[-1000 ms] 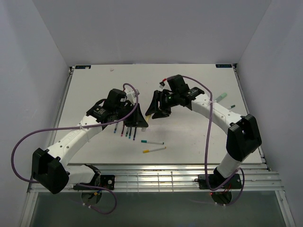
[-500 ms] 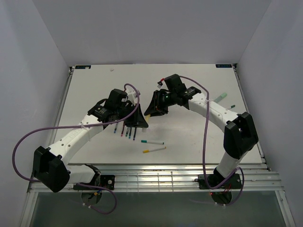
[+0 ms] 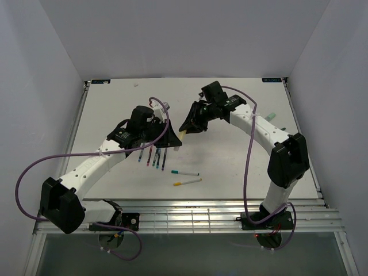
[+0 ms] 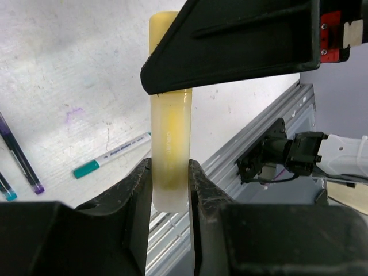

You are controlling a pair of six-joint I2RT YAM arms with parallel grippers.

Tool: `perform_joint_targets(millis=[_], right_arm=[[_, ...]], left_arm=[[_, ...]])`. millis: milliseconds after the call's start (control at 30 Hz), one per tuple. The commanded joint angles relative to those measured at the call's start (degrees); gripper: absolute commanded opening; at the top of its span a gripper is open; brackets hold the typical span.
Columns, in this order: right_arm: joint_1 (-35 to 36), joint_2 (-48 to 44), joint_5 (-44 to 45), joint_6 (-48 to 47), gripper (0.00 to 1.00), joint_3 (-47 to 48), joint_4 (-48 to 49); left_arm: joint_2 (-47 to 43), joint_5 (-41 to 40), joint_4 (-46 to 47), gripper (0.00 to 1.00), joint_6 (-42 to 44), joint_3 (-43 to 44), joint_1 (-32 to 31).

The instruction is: Open the pen caps

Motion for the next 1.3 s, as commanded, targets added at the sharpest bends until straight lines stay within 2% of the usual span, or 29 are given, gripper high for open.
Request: perform_joint_targets(millis=[0,67,133,167,200,233,300,333,367,400,433,467,500,533,567,600,667,700,733,767,800,833,1100,1267], right_arm=[[-3.52,4.02,17.35,-7.94,0.08,14.42,-4.21],[-3.35,7.80,19.94,-14.12,0.08,21.10,-10.03],[-3.00,9.38,16.89,-24.37,0.08,22.72,-9.44],[-2.91,9.39,13.31,-26.61,0.08,21.24,-5.95],[-3.08,8.96,3.44,-27.94,0.08,19.75,-3.30],[-3.69,7.73,-1.01,-26.21,0.08,17.99,-0.49],[-4.14,5.89,-13.20,-20.86,0.08,10.56,10.83],[-4.22,3.44,-17.10,-11.52,0.08,6.68,17.23],[-4.14,2.37,-20.79,-5.43,0.08,2.72,32.60],[-4.22,1.40,-25.96,1.68,0.08,-6.11,43.20],[-4.31,-0.61,-26.45,9.41,0.08,-10.63,53.40],[-4.31,-1.15,-26.37,21.06,0.08,-14.16,61.59],[-4.40,-1.24,-26.46,25.61,0.08,-16.63,73.77],[-4.49,-0.72,-26.72,28.53,0.08,-18.83,77.02],[-4.58,-0.72,-26.63,24.91,0.08,-18.33,75.23],[-4.84,-1.15,-24.28,18.26,0.08,-16.67,56.76],[-4.84,-0.02,-18.49,3.06,0.08,-4.93,32.53],[-4.93,1.55,-12.72,-8.85,0.08,0.26,21.01],[-4.84,5.31,-10.40,-12.80,0.08,4.74,5.76],[-4.93,6.74,-7.76,-15.27,0.08,11.14,0.73],[-5.02,7.71,-2.43,-16.95,0.08,13.12,-3.32],[-5.63,8.85,-1.07,-18.36,0.08,14.10,-7.19],[-7.30,16.94,3.86,-23.11,0.08,18.67,-17.41],[-7.30,19.67,4.75,-24.44,0.08,19.20,-17.07]], left_arm=[[-1.89,3.26,-6.53,0.00,0.97,-1.83,-1.48],[-1.54,3.88,-5.13,0.00,0.79,-2.09,-1.48],[-1.10,6.33,-3.03,0.00,0.09,-3.23,-1.48],[-1.18,7.21,-0.58,0.00,-0.35,-3.67,-1.48],[-1.36,9.22,0.92,0.00,-0.87,-4.20,-1.48],[-1.88,10.37,2.59,0.00,-1.66,-5.33,-1.48],[-2.15,11.26,5.86,0.00,-2.89,-6.22,-1.48],[-1.98,11.26,6.12,0.00,-2.99,-6.31,-1.48],[-1.89,11.35,6.04,0.00,-2.90,-6.22,-1.48],[-1.80,11.61,6.21,0.00,-2.90,-6.40,-1.48],[-1.97,11.96,6.73,0.00,-3.16,-6.57,-1.48],[-2.32,12.14,7.87,0.00,-3.86,-7.36,-1.48],[-2.50,12.49,8.40,0.00,-4.30,-7.80,-1.48],[-2.50,12.32,8.76,0.00,-4.65,-8.15,-1.48],[-2.50,11.79,8.76,0.00,-5.35,-8.77,-1.48],[-2.33,11.18,8.41,0.00,-5.79,-8.95,-1.48],[-1.54,9.07,7.36,0.00,-6.32,-9.21,-1.48],[-1.28,8.28,6.92,0.00,-6.59,-9.21,-1.48],[-0.75,7.14,6.39,0.00,-6.59,-9.04,-1.48],[-0.31,5.48,5.78,0.00,-6.68,-8.95,-1.48],[1.09,4.59,5.60,0.00,-5.90,-8.69,-1.48],[1.88,3.80,5.25,0.00,-5.54,-7.73,-1.48],[11.46,-5.77,4.63,0.00,-4.22,-3.06,-2.00],[16.29,-9.74,6.91,0.00,-4.39,-2.27,-3.06]])
